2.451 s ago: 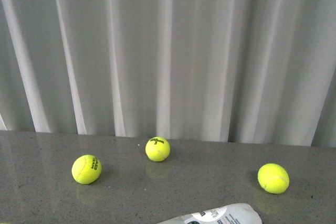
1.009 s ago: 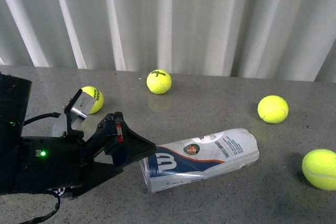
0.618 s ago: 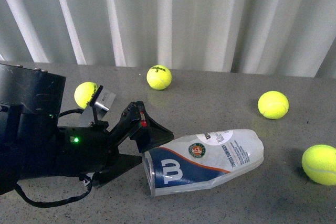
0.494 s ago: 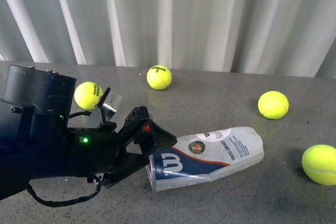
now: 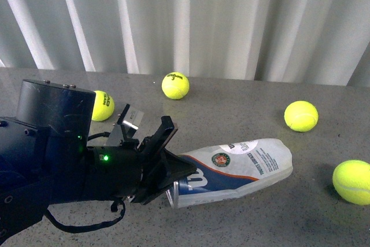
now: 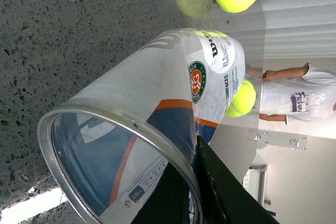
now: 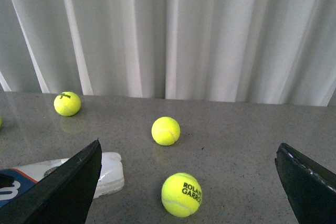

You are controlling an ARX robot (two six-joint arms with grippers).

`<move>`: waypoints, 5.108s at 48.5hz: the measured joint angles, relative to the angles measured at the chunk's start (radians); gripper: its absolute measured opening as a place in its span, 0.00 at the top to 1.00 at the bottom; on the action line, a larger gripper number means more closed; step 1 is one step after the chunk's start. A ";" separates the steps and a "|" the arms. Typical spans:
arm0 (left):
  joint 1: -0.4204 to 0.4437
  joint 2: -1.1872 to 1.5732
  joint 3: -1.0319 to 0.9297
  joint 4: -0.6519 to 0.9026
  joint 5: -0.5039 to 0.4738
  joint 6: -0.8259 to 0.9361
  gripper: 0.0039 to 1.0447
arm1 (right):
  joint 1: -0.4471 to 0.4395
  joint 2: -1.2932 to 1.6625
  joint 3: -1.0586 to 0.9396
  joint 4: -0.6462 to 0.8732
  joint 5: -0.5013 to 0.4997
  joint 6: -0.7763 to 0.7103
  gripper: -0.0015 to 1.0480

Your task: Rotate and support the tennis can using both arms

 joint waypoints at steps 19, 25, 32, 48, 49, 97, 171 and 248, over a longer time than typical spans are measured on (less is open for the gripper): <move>0.119 -0.296 0.066 -0.438 0.025 0.248 0.97 | 0.000 0.000 0.000 0.000 0.000 0.000 0.07; 0.149 -0.491 0.235 -0.800 -0.017 0.543 0.97 | 0.000 0.000 0.000 0.000 0.000 0.000 0.07; 0.084 -0.591 0.463 -1.203 -0.123 0.925 0.97 | 0.000 0.000 0.000 0.000 0.000 0.000 0.07; -0.084 -0.488 0.546 -1.513 -0.624 1.654 0.97 | 0.000 0.000 0.000 0.000 0.000 0.000 0.07; -0.090 -0.476 0.548 -1.516 -0.635 1.678 0.97 | 0.000 0.000 0.000 0.000 0.000 0.000 0.07; -0.187 -0.385 0.607 -1.565 -0.622 1.742 0.38 | 0.000 0.000 0.000 0.000 0.000 0.000 0.07; 0.012 -0.935 -0.150 -0.255 -0.933 0.879 0.50 | 0.000 0.000 0.000 0.000 0.001 0.000 0.07; 0.320 -1.881 -0.758 -0.563 -0.629 0.908 0.97 | 0.000 0.000 0.000 0.000 0.000 0.000 0.07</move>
